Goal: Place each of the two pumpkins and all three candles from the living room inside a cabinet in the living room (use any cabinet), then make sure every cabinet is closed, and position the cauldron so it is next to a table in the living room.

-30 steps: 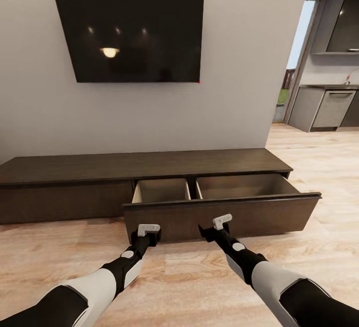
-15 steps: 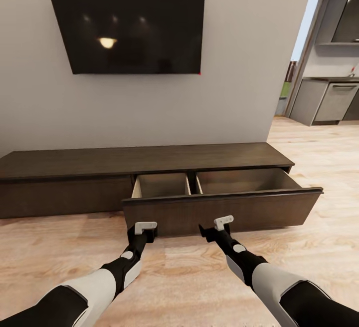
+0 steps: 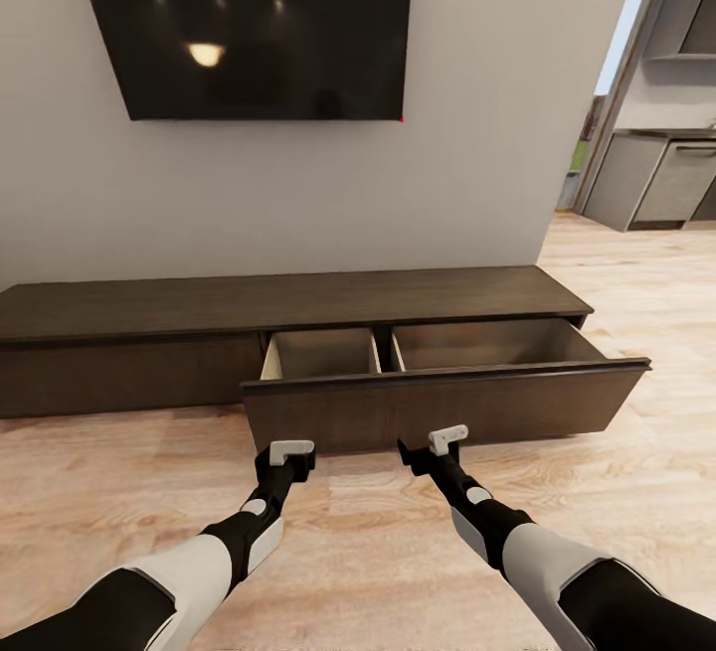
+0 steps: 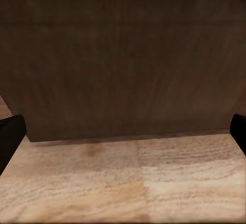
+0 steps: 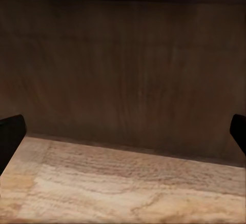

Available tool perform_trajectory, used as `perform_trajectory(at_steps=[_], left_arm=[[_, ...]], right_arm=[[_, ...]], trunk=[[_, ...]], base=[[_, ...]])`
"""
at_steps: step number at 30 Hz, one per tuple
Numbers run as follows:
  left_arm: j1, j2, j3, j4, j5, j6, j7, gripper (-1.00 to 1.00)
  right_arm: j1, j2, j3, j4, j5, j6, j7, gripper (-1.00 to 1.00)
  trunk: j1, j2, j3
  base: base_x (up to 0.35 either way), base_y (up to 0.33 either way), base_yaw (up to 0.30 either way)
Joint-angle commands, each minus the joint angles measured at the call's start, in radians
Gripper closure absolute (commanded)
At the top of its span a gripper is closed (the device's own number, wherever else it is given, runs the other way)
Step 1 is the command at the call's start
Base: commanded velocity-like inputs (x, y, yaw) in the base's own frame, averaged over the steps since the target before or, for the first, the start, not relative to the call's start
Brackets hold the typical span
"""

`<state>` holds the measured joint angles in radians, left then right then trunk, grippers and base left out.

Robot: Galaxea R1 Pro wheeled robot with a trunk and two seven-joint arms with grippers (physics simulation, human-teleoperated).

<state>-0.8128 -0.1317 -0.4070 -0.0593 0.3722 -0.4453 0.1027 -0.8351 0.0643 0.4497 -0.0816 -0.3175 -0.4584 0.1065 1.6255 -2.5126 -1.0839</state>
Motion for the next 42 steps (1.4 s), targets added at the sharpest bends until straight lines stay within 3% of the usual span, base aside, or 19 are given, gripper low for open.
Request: perform_trajectory(at_steps=[1,8,15,29,42], left_arm=[[-0.001,0.0,-0.009,0.0,0.004,-0.003,0.006,-1.0],[-0.001,-0.001,-0.007,0.0,0.004,-0.003,0.006,-1.0],[-0.001,-0.001,-0.007,0.002,0.004,-0.005,0.006,-1.0],[0.0,0.0,-0.007,0.006,0.005,-0.004,0.006,-1.0],[-0.001,0.0,-0.007,0.004,0.005,-0.006,0.005,-1.0]], right_arm=[[-0.001,0.0,0.002,0.002,-0.011,-0.005,0.007,-1.0],[-0.001,0.0,-0.001,0.0,-0.011,-0.006,0.006,-1.0],[-0.001,0.0,0.003,-0.003,-0.009,-0.006,-0.075,-1.0],[-0.001,0.0,0.003,-0.003,-0.009,-0.005,-0.082,-1.0],[-0.001,0.0,0.004,-0.001,-0.009,-0.005,-0.082,-1.0]], trunk=[[0.0,-0.001,-0.005],[0.0,-0.001,-0.005],[0.0,-0.001,-0.005],[0.0,-0.001,-0.005],[0.0,-0.001,-0.005]], base=[[0.0,0.0,0.0],[0.0,0.0,0.0],[0.001,0.0,0.0],[0.244,0.0,0.0],[0.021,0.0,0.0]])
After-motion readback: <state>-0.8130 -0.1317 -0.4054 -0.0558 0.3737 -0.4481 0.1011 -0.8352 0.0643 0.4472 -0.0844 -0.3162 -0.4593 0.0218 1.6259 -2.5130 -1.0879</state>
